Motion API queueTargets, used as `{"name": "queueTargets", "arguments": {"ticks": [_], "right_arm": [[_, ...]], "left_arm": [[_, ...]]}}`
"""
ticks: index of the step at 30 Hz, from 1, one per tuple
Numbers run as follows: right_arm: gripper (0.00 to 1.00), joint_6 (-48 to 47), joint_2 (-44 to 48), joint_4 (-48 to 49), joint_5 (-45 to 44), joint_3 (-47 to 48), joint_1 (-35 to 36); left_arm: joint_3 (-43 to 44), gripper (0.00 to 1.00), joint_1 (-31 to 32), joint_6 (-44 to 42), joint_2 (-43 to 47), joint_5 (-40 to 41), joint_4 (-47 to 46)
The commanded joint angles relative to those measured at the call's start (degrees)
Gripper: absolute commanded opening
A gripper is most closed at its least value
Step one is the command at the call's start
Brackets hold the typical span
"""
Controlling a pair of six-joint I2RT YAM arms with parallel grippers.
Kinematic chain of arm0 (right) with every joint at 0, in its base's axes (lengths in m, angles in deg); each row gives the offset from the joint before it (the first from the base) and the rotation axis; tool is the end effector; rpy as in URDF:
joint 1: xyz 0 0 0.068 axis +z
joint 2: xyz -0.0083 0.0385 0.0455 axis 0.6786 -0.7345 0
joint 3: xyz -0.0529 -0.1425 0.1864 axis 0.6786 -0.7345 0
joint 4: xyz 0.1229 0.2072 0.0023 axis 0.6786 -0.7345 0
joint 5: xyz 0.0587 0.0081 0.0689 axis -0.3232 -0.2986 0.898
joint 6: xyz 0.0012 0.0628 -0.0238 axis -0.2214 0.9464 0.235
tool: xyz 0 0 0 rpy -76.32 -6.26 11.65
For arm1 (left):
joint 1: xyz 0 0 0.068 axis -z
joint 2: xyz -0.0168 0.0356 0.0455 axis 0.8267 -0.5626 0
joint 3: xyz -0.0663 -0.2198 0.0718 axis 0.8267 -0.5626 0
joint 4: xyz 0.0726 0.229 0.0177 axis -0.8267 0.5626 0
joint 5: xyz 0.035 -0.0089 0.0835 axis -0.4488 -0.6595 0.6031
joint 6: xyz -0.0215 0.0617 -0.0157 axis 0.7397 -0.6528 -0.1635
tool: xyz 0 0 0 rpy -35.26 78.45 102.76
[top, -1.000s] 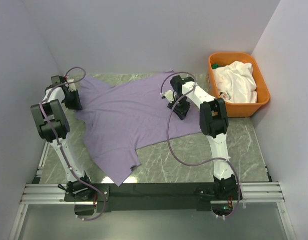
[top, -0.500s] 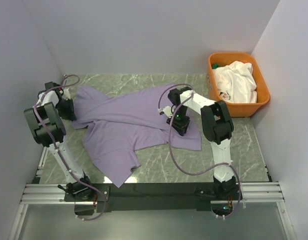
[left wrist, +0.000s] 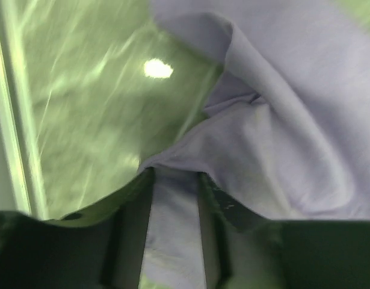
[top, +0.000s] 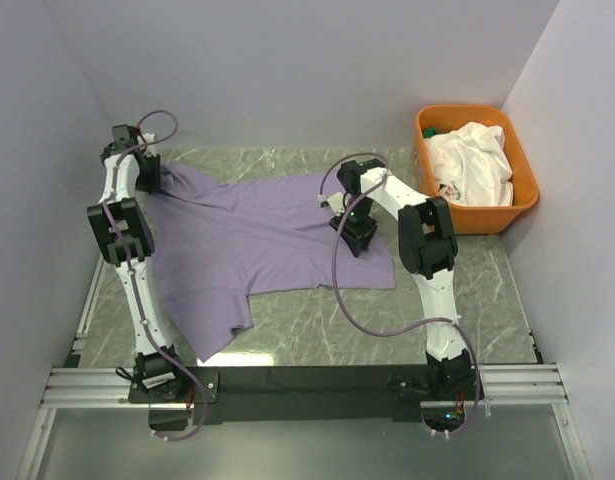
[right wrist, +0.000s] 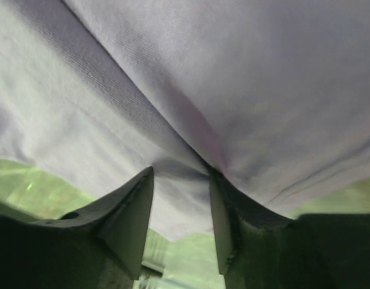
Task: Fold and stack the t-shirts
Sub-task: Flatten the tshirt out
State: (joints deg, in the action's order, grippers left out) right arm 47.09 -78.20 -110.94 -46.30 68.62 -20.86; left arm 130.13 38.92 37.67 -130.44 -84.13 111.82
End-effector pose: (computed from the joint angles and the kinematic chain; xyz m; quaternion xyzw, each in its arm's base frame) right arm 0.3608 0.1564 0.1221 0.4067 -0.9074 -0.1009 0.0339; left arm 0.4918 0.1431 0.1406 -0.0612 0.9610 0.0080 0.2696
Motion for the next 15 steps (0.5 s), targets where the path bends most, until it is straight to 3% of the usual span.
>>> {"name": "queueTargets", "arguments": {"ticks": [1,6,11,15], "right_arm": [[0.50,0.5,-3.0,1.1,-2.8,5.4,-1.0],[0.60,-0.6,0.7,0.5,-0.3,7.8,-1.1],[0.61,-1.4,8.7,1.7,0.7,2.3,-1.6],[0.61,-2.6,14.0,3.2,-0.1,-4.3,-1.7]], "left_arm": [[-1.5,0.43,1.8,-2.6,-1.1,3.1,-10.8],[-2.3,0.63,1.8,-3.0,4.9,-1.1,-16.1],[-13.3,0.70,1.3,-5.8,22.2,-9.8,-16.1],[-23.3,0.72,0.6,-10.9,33.6,-17.1,-8.3]]}}
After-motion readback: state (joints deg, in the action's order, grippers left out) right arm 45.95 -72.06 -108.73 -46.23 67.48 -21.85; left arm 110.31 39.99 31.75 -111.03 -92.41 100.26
